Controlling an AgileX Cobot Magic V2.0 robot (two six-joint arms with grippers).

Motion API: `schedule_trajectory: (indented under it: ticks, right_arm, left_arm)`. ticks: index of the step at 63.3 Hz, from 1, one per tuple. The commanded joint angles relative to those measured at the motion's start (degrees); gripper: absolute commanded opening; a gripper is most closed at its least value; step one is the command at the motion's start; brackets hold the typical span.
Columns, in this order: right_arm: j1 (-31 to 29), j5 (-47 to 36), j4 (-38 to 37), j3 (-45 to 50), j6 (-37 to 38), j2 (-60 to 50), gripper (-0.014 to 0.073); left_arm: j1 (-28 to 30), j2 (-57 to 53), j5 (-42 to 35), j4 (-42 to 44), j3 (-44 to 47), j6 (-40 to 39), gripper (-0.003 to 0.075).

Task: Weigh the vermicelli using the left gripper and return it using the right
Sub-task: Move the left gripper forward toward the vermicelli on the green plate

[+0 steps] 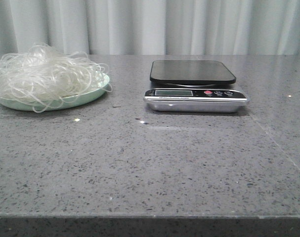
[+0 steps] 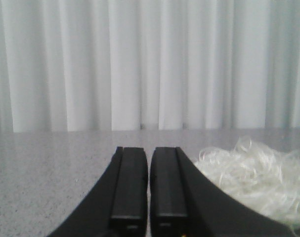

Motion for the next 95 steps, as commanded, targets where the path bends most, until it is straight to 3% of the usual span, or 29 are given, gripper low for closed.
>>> schedule_trajectory:
  ticks: [1, 12, 27, 46, 62, 69, 74, 82, 95]
  right_arm:
    - [0.1, -4.4, -0.7, -0.5, -0.1, -0.9, 0.0181]
    - [0.1, -4.4, -0.7, -0.5, -0.1, -0.9, 0.0181]
    - [0.1, -4.4, -0.7, -0.5, -0.1, -0.9, 0.0181]
    - [0.1, -4.4, -0.7, -0.5, -0.1, -0.9, 0.0181]
    - [0.1, -4.4, -0.7, -0.5, -0.1, -0.9, 0.0181]
    - [0.1, -4.4, -0.7, -0.5, -0.1, -0.9, 0.0181]
    - [0.1, -4.4, -0.7, -0.5, -0.1, -0.9, 0.0181]
    - [0.1, -4.4, -0.7, -0.5, -0.1, -0.9, 0.0181]
    - [0.1, -4.4, -0.7, -0.5, -0.1, -0.9, 0.0181]
  left_arm:
    - [-0.3, -0.8, -5.3, -2.3, -4.8, -0.5, 0.0145]
    - [-0.3, 3.3, 3.0, -2.0, -16.4, -0.5, 0.0145]
    - [-0.3, 18.2, 14.2, -2.0, -31.8, -0.3, 0.0145]
    - [-0.3, 33.0, 8.8, -2.0, -33.2, -0.3, 0.0145]
    - [-0.3, 36.3, 9.7, -4.2, -33.5, -0.3, 0.0161]
    - [-0.3, 36.3, 10.9, -4.1, -33.7, -0.2, 0.0264]
    - [-0.3, 36.3, 13.2, -3.5, -34.4, -0.2, 0.0444]
    - [-0.3, 36.3, 13.5, -3.5, -35.0, -0.2, 0.0668]
    - [-0.3, 36.3, 12.2, -5.6, -35.0, -0.2, 0.0657]
